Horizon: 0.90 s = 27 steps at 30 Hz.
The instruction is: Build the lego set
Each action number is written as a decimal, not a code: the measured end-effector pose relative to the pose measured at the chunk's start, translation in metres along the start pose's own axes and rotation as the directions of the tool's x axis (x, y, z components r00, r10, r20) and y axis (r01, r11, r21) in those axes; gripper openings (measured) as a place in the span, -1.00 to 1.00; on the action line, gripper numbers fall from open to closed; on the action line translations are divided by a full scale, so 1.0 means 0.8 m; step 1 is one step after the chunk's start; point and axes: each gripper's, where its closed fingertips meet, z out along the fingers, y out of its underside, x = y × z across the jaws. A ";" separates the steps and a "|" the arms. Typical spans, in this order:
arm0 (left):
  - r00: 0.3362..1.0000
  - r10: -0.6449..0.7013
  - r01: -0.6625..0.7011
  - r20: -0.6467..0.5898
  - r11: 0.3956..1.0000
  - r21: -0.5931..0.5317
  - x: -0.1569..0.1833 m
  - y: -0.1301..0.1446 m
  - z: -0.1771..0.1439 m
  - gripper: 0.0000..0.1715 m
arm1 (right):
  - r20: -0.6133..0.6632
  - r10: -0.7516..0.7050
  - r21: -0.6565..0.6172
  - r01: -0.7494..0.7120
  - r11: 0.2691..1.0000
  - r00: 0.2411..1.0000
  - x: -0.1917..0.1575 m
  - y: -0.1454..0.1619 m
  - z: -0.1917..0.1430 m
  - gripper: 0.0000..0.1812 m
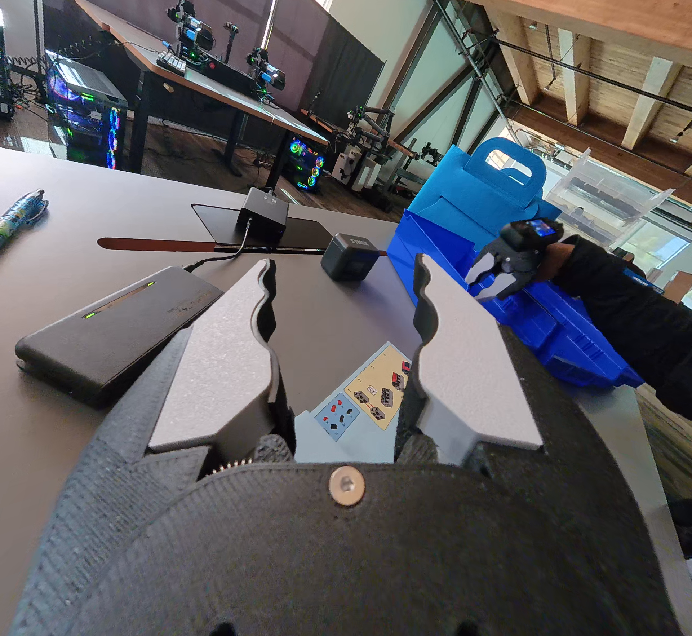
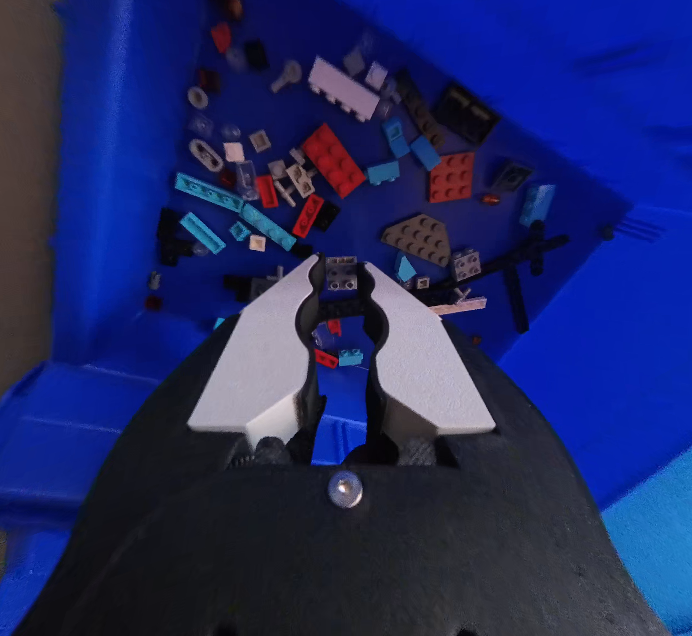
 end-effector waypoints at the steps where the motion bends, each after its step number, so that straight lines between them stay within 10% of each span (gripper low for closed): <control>1: 1.000 -0.003 0.003 -0.001 1.000 0.001 0.000 0.000 0.000 -0.13 | -0.008 0.003 0.037 -0.003 0.999 1.000 -0.001 -0.006 -0.010 -0.79; 15: 1.000 -0.008 0.008 -0.007 1.000 -0.011 0.003 0.005 0.004 -0.13 | 0.045 -0.042 0.478 0.015 0.878 0.998 -0.143 -0.090 -0.111 -0.79; 27: 1.000 0.012 -0.012 -0.004 0.999 -0.041 0.005 0.014 0.009 -0.13 | 0.063 0.092 0.480 -0.110 0.871 0.994 -0.239 -0.100 -0.023 -0.80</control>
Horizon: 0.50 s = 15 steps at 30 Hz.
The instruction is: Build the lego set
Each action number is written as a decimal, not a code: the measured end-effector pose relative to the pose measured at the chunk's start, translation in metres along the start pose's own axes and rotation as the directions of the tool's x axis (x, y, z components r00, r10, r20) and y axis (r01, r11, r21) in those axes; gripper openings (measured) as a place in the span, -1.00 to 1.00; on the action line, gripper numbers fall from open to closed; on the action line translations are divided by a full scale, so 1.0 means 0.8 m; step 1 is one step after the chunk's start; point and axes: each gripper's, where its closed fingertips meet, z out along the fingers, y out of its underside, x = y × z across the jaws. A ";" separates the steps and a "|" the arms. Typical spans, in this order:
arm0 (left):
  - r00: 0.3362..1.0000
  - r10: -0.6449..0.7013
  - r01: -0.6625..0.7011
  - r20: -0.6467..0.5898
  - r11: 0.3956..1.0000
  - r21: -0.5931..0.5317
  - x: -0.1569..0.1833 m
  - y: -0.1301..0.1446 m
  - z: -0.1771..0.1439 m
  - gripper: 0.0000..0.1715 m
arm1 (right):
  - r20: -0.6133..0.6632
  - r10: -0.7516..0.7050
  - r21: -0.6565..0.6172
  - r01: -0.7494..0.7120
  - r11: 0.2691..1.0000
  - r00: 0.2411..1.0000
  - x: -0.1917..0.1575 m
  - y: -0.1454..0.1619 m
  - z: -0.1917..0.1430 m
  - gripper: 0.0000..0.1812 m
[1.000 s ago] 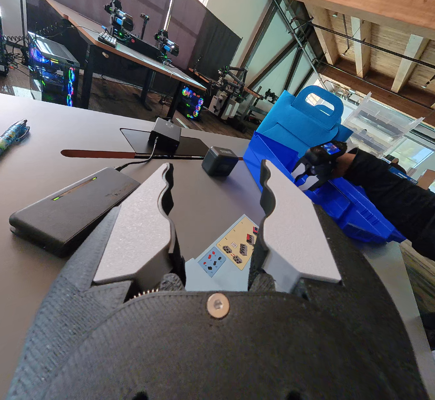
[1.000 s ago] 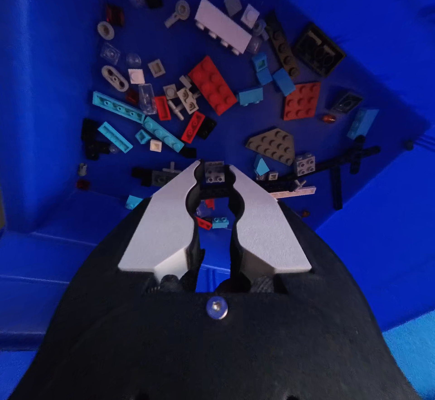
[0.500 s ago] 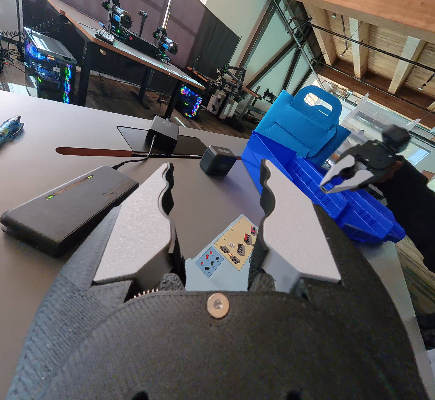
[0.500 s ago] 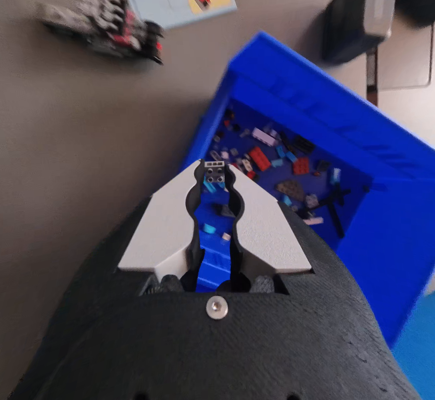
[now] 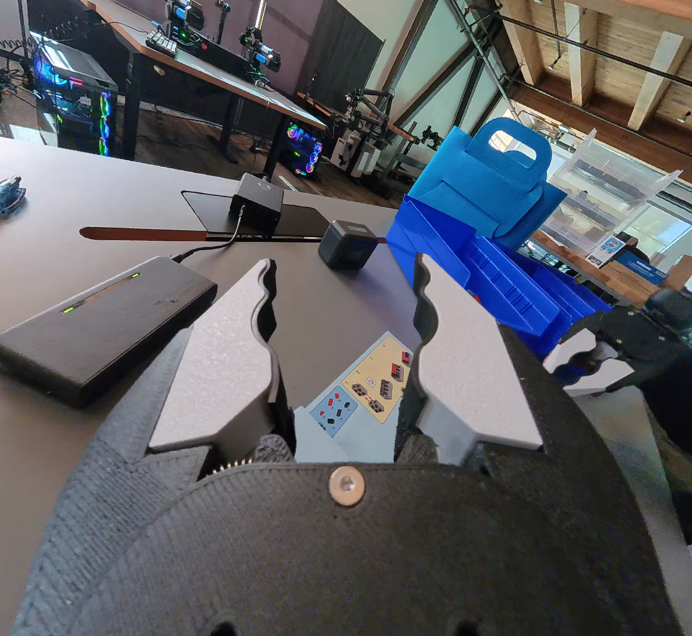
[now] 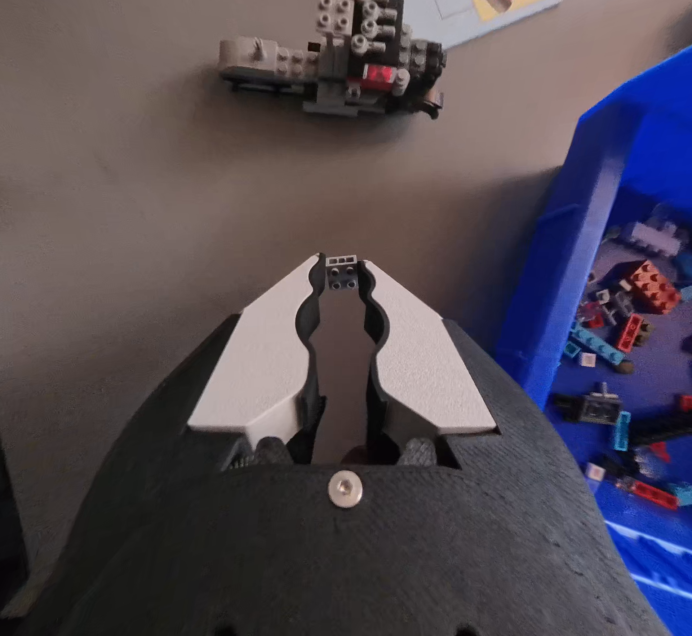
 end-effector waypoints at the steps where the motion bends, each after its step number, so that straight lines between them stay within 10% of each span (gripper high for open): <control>1: 1.000 0.008 -0.008 0.003 1.000 0.001 0.001 -0.001 0.000 -0.13 | -0.019 0.013 0.009 -0.013 1.000 1.000 0.002 0.004 0.004 -0.80; 15: 0.997 0.005 -0.004 -0.081 1.000 0.019 0.090 0.022 0.014 -0.13 | -0.008 0.155 0.159 -0.152 0.976 0.988 -0.003 0.016 0.024 -0.67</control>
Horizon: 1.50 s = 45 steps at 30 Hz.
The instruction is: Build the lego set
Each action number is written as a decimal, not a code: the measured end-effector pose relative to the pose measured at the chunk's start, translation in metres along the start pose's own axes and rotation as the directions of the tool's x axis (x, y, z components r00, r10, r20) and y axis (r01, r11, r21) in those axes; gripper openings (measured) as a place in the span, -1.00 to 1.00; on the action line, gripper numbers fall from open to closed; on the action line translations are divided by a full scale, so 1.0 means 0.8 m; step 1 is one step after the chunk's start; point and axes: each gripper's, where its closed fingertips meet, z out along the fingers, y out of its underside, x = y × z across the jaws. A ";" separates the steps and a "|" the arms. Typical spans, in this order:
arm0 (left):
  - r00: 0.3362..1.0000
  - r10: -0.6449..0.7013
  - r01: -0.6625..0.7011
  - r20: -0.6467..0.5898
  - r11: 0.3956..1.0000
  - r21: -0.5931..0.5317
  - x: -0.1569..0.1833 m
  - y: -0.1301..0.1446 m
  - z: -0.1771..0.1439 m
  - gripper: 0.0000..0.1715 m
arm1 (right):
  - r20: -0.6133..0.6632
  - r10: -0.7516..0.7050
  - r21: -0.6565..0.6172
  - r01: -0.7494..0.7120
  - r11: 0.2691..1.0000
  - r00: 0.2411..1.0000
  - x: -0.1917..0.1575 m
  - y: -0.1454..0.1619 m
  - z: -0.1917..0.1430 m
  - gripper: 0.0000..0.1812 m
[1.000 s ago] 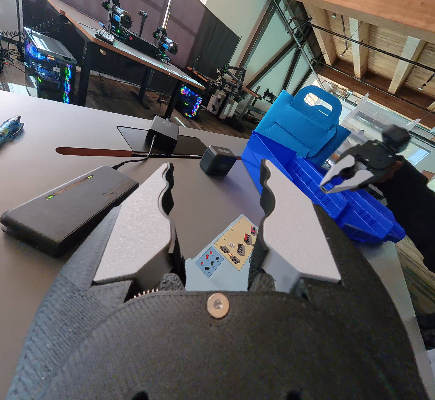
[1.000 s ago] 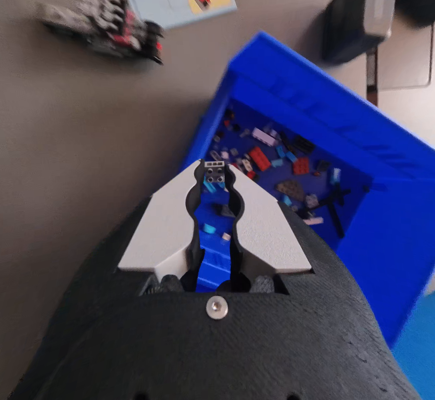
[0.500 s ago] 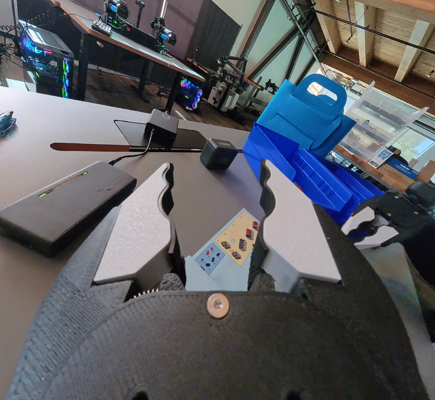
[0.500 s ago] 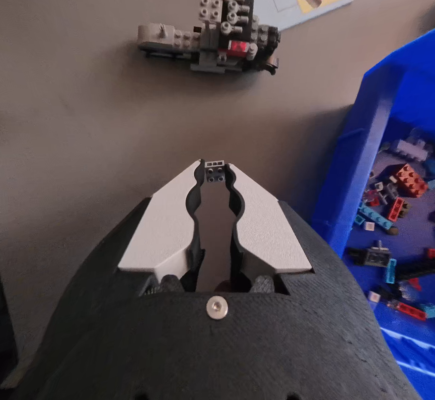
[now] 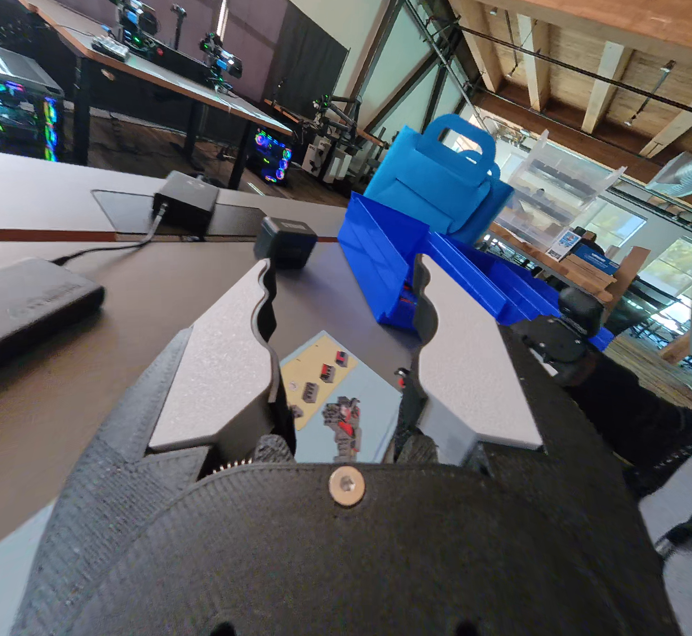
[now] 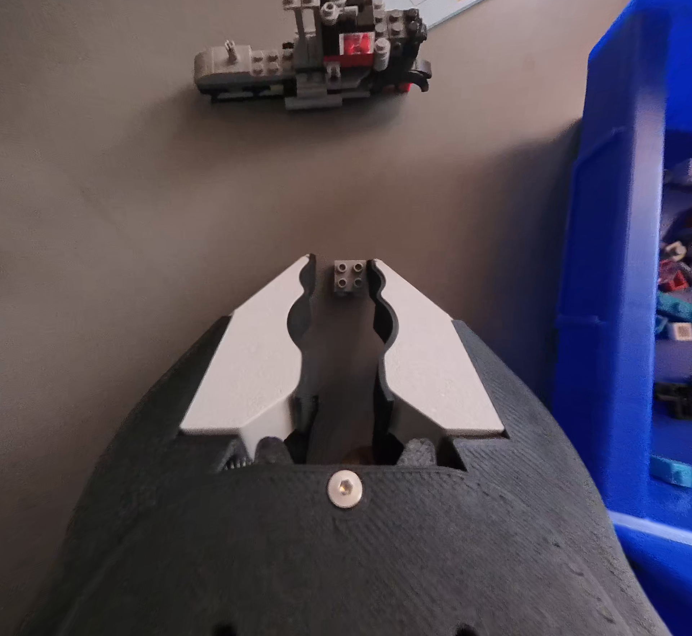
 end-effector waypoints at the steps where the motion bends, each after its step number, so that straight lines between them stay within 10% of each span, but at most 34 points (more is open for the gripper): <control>1: 1.000 0.000 0.000 -0.008 1.000 -0.013 0.012 0.009 0.004 -0.13 | -0.003 0.026 0.017 -0.026 1.000 1.000 0.001 0.000 -0.001 -0.66; 14: 0.974 0.187 -0.141 0.130 0.943 -0.302 0.095 0.179 0.036 -0.28 | 0.043 0.196 0.392 -0.197 0.899 0.980 0.010 -0.021 -0.067 -0.61; 29: 0.971 0.169 -0.095 0.172 0.925 -0.368 0.090 0.196 0.045 -0.33 | 0.224 0.382 0.585 -0.438 0.683 0.896 0.025 -0.022 -0.122 -0.66; 45: 0.975 0.129 -0.047 0.183 0.918 -0.394 0.084 0.203 0.047 -0.36 | 0.238 0.409 0.580 -0.467 0.667 0.881 0.025 -0.018 -0.122 -0.76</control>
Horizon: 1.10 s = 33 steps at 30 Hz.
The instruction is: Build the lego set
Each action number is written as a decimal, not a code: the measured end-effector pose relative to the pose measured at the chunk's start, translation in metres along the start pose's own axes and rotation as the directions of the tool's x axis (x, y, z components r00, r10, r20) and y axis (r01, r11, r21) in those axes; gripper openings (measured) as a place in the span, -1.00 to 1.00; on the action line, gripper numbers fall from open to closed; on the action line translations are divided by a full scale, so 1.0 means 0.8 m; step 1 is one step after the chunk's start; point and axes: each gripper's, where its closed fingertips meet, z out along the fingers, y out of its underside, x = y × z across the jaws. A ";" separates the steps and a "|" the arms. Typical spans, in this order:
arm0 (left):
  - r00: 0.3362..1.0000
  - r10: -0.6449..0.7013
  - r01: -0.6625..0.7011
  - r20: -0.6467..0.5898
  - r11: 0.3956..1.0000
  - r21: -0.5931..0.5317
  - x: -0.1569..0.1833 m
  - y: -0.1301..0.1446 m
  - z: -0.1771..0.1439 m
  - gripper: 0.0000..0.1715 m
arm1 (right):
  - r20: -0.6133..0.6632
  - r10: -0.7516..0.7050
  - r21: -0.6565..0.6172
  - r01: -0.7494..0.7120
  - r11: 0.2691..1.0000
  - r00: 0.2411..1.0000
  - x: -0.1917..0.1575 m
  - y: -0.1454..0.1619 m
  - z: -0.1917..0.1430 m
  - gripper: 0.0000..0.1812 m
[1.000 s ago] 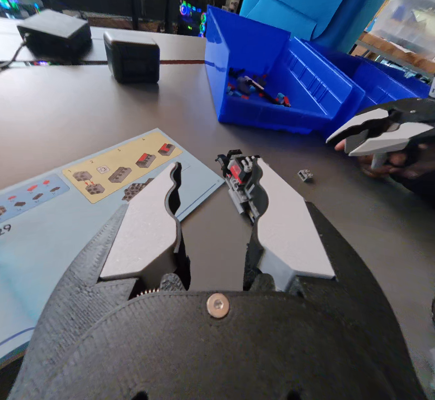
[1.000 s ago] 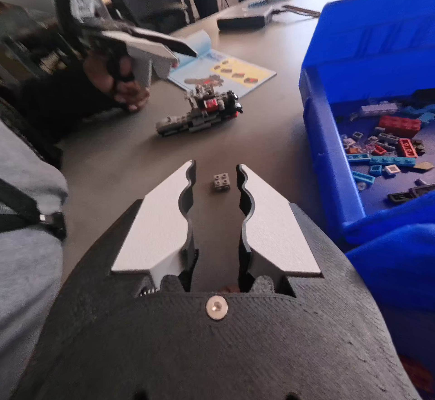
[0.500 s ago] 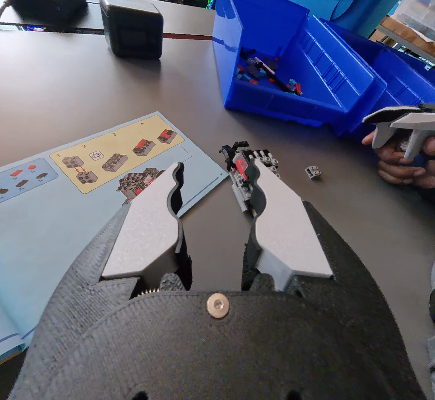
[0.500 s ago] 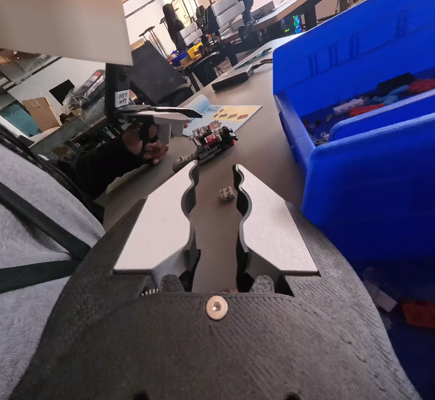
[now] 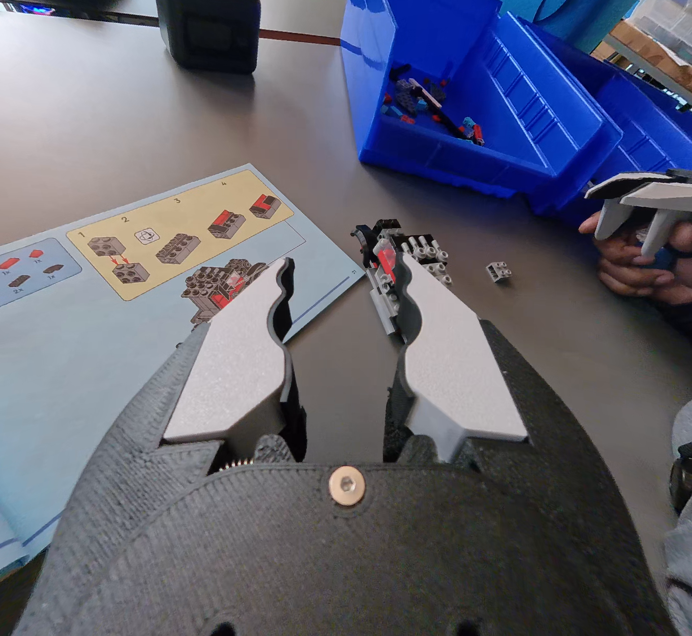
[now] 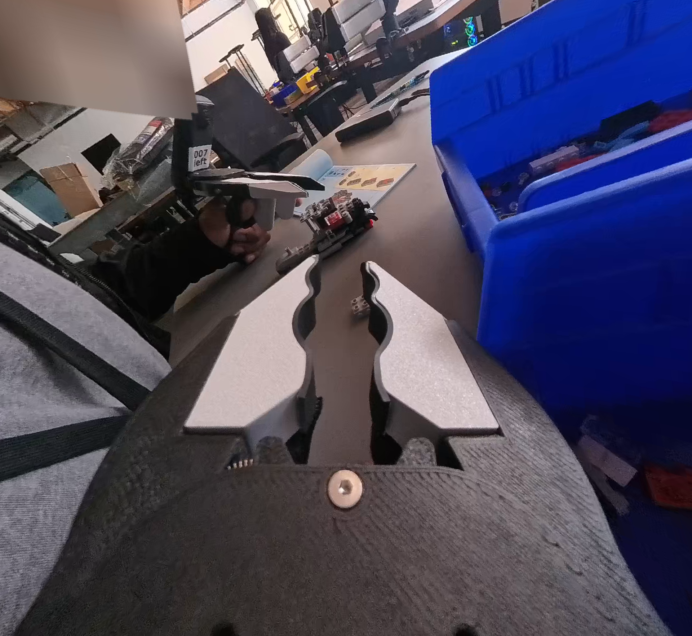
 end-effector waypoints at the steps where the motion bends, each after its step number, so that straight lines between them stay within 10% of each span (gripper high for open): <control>1: 1.000 0.003 -0.003 0.003 1.000 0.004 0.000 -0.001 0.000 -0.36 | -0.001 0.000 -0.002 0.000 1.000 1.000 0.000 0.000 0.000 -0.76; 33: 0.998 -0.044 0.044 -0.045 0.999 0.006 0.000 -0.002 0.000 -0.36 | 0.095 -0.089 -0.104 0.099 0.990 0.991 -0.035 -0.010 -0.013 -0.68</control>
